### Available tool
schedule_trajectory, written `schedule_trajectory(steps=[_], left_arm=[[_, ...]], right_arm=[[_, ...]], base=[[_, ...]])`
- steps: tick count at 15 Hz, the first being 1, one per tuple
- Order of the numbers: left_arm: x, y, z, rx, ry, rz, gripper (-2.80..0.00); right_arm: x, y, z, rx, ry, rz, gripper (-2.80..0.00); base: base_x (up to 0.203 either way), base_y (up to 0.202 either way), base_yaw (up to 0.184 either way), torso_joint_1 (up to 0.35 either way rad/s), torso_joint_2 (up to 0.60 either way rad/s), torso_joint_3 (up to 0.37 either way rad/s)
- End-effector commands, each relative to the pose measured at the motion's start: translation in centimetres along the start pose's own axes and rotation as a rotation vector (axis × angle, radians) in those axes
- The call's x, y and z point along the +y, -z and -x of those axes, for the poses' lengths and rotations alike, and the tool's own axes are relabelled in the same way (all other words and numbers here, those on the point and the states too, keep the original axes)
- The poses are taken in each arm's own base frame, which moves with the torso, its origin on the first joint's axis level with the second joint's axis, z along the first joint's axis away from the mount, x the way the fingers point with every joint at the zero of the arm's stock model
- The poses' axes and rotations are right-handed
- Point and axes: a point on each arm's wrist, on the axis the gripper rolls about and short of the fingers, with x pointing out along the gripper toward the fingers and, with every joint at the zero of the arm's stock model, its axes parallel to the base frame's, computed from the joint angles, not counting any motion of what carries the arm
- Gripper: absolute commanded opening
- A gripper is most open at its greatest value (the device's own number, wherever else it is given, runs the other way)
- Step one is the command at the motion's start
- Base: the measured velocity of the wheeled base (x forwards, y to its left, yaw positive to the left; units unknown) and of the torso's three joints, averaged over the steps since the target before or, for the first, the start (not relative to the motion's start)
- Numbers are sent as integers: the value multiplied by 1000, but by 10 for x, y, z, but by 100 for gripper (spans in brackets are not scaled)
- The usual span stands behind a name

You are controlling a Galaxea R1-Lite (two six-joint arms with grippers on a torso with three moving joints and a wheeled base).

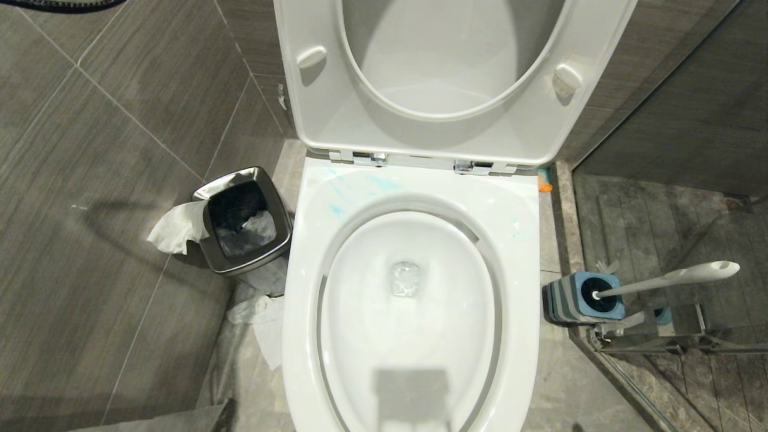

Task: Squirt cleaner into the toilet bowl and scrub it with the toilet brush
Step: Close the toilet lid

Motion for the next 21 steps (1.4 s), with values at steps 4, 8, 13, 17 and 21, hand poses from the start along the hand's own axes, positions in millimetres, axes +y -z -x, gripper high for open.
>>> schedule_trajectory(steps=[4,8,13,17,21], left_arm=[[33,24,-6,20,150,120,-280],[43,27,-6,11,138,201,-280],[50,33,1,44,102,231,-280],[55,38,-2,38,89,232,-280],[44,42,-14,22,144,296,-280]], right_arm=[[0,0,0,1,-1,0,-280],[0,0,0,1,-1,0,-280],[0,0,0,1,-1,0,-280],[0,0,0,1,-1,0,-280],[0,0,0,1,-1,0,-280]], base=[[0,0,0,0,0,0],[0,0,0,0,0,0],[0,0,0,0,0,0],[0,0,0,0,0,0],[0,0,0,0,0,0]])
